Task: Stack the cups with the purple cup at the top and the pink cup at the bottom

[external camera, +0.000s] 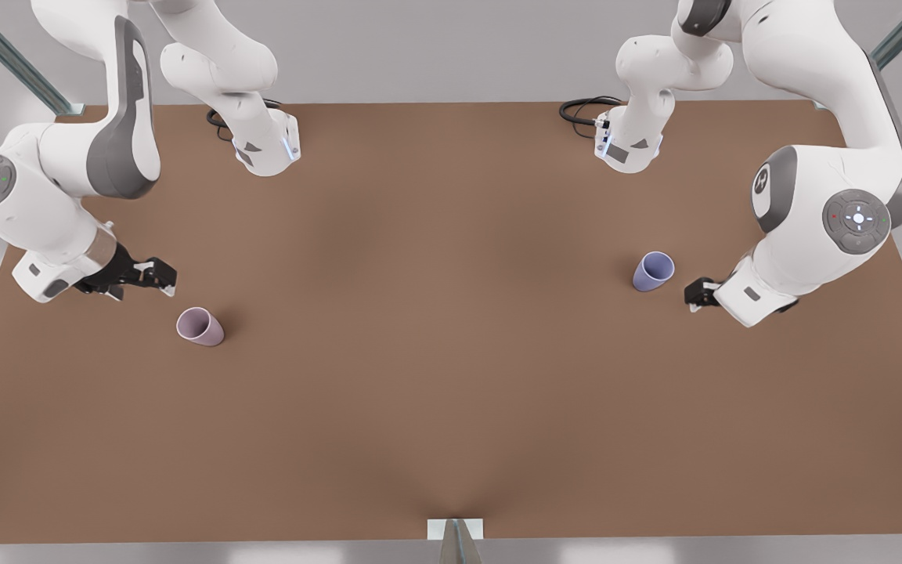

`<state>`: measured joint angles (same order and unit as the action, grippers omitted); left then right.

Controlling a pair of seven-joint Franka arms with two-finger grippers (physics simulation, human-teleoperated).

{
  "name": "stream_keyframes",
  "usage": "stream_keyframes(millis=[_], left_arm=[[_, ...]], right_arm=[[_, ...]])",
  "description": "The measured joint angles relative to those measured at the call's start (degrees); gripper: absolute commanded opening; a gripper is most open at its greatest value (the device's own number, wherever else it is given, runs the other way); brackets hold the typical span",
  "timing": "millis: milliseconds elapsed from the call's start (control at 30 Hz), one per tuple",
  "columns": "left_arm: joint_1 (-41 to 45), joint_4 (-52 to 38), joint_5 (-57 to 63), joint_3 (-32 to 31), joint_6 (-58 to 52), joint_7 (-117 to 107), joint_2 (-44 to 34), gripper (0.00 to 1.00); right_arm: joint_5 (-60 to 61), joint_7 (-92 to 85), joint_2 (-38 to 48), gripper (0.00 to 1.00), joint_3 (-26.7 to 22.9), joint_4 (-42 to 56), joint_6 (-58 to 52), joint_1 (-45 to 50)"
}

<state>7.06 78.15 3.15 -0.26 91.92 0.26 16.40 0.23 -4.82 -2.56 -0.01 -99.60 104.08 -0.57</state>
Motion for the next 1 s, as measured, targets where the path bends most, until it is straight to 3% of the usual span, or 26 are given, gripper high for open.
stream_keyframes(millis=[167,300,600,1000], left_arm=[[0.03,0.34,0.05,0.0,0.17,-0.07,0.18,1.0],[0.05,0.55,0.05,-0.01,-0.02,-0.12,0.62,1.0],[0.06,0.63,-0.15,0.0,-0.47,-0.19,0.86,1.0],[0.07,0.63,-0.11,0.03,-0.79,-0.32,2.16,1.0]], right_arm=[[-0.14,0.99,-0.02,1.0,-0.05,-1.84,0.54,-0.53],[-0.1,1.16,-0.54,1.0,-0.38,-8.84,3.74,-1.06],[0.11,-2.36,-10.89,1.0,-3.02,-11.82,15.98,-5.66],[0.2,-6.62,-15.24,1.0,-3.06,-17.01,26.92,-5.91]])
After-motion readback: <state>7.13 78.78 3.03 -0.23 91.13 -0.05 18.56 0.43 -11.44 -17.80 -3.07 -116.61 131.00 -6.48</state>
